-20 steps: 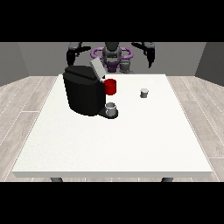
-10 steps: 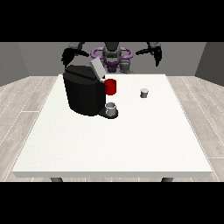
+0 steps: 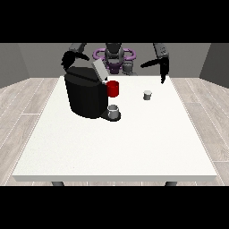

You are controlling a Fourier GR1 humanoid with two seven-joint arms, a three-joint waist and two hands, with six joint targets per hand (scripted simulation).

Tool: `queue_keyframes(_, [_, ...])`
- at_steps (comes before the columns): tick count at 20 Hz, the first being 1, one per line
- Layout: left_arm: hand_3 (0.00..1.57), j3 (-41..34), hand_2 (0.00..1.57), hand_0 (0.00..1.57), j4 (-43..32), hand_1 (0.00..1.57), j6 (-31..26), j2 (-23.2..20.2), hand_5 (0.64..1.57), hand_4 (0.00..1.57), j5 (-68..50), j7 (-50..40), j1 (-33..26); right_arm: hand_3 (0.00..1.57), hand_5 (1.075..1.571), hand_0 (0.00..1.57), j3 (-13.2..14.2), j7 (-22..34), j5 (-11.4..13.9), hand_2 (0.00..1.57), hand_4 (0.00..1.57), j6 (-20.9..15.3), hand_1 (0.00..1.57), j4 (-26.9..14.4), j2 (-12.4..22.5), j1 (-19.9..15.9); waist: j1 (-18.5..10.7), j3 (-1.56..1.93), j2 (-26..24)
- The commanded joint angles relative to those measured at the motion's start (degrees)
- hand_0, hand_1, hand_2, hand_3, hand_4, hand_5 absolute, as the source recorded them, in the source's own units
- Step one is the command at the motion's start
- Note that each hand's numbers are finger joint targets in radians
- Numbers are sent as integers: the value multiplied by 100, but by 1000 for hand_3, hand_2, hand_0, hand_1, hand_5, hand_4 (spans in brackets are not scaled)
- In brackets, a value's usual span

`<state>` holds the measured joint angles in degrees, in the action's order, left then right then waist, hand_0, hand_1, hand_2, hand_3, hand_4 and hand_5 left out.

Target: Insert the coffee pod into the coffee machine and close the lid

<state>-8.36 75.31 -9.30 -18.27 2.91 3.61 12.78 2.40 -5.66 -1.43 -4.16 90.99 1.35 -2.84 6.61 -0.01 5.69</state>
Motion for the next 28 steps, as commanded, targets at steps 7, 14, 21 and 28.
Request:
queue_keyframes(7, [0,-66,0,0,-1534,0,79,-190,1571,0,477,169,958,0,1571,0,28,-92,2,0,337,-76,0,-474,16,-542,-11,1,496])
queue_keyframes(14, [0,119,0,0,-2314,0,136,-289,1571,0,996,264,1270,0,1571,0,-169,618,240,0,371,-419,0,-440,-40,-718,92,-2,422])
queue_keyframes(21, [295,396,606,446,-2699,446,415,70,1571,0,1505,186,1377,0,1571,0,95,190,270,0,424,-361,0,-1271,153,-755,-118,1,124])
queue_keyframes(28, [487,620,756,634,-3050,634,436,-272,1571,0,2059,153,1510,0,1571,0,-46,145,319,0,386,-438,0,-1347,-22,-651,-12,2,141])
